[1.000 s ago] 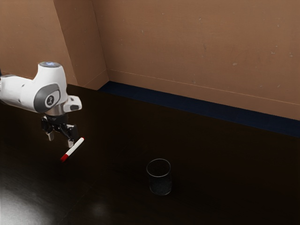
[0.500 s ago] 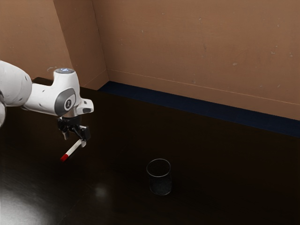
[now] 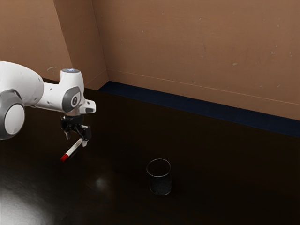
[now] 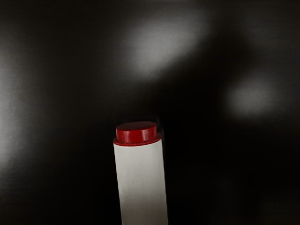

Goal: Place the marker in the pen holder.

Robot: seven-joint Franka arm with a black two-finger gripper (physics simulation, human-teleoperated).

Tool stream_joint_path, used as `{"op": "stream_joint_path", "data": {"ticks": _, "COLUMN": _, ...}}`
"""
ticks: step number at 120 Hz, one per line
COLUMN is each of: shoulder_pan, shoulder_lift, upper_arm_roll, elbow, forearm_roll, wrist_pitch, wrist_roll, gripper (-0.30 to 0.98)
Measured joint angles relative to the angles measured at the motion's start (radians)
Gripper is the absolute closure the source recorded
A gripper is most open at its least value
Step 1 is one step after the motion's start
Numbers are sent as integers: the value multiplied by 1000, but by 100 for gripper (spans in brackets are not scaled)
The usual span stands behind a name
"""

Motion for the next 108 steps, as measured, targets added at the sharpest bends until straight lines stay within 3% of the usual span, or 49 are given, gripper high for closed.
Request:
{"op": "stream_joint_path", "data": {"ticks": 35, "shoulder_pan": 7, "shoulder_lift": 17, "upper_arm_roll": 0, "elbow": 11, "forearm_roll": -13, "wrist_pitch": -28, "wrist_roll": 27, "gripper": 6}}
{"op": "stream_joint_path", "data": {"ticks": 76, "shoulder_pan": 8, "shoulder_lift": 17, "upper_arm_roll": 0, "elbow": 11, "forearm_roll": -21, "wrist_pitch": -30, "wrist_roll": 46, "gripper": 44}}
{"op": "stream_joint_path", "data": {"ticks": 108, "shoulder_pan": 7, "shoulder_lift": 17, "upper_arm_roll": 0, "elbow": 11, "forearm_roll": -20, "wrist_pitch": -27, "wrist_roll": 54, "gripper": 61}}
